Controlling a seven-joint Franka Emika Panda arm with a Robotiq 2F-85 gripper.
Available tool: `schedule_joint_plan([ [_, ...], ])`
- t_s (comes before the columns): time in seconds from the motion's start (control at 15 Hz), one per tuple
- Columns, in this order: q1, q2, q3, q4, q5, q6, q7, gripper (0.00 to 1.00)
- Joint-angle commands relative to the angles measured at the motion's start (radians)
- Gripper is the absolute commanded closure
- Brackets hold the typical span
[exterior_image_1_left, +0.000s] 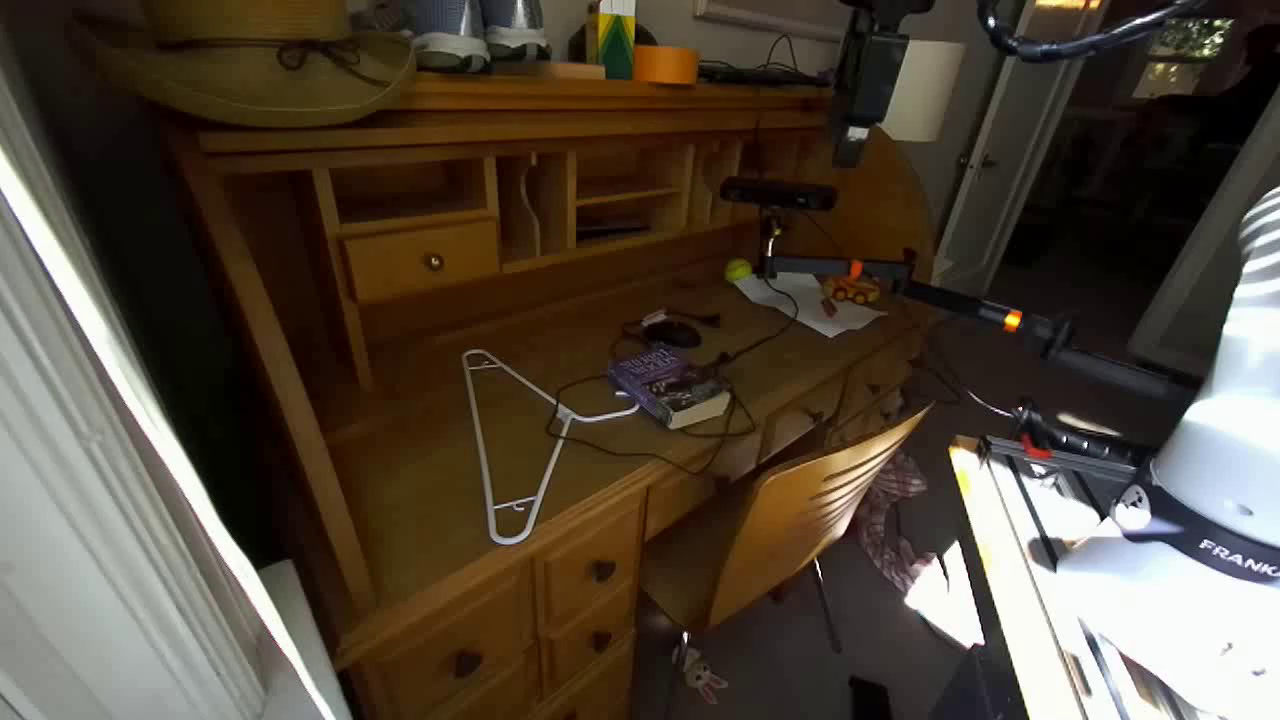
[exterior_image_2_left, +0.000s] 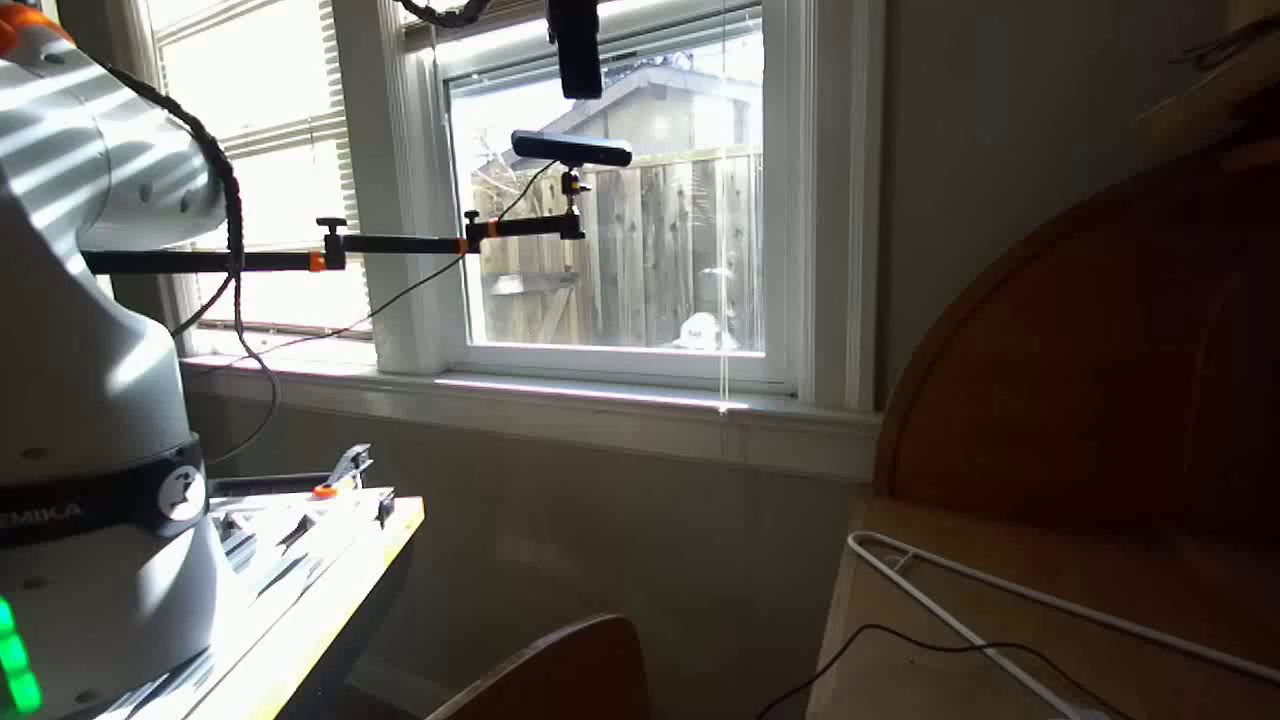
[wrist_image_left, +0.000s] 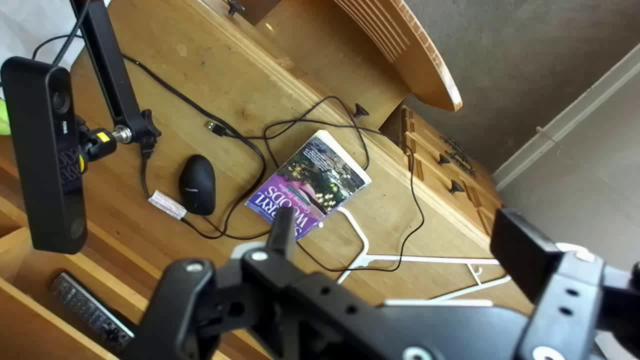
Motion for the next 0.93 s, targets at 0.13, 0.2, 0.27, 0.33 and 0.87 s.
schedule_joint_plan([
  [0.13, 0.012, 0.0, -0.009, 0.003, -0.006, -0.005, 0.006, 0.0],
  [0.2, 0.012, 0.0, -0.009, 0.003, -0.006, -0.005, 0.006, 0.0],
  [0.27, 0.012, 0.0, -0.009, 0.003, -0.006, -0.005, 0.006, 0.0],
  [0.33, 0.012, 0.0, -0.009, 0.003, -0.006, -0.005, 0.006, 0.0],
  [0.87, 0.075, 0.171, 0.039, 0.252, 0.009, 0.025, 0.007, 0.0],
])
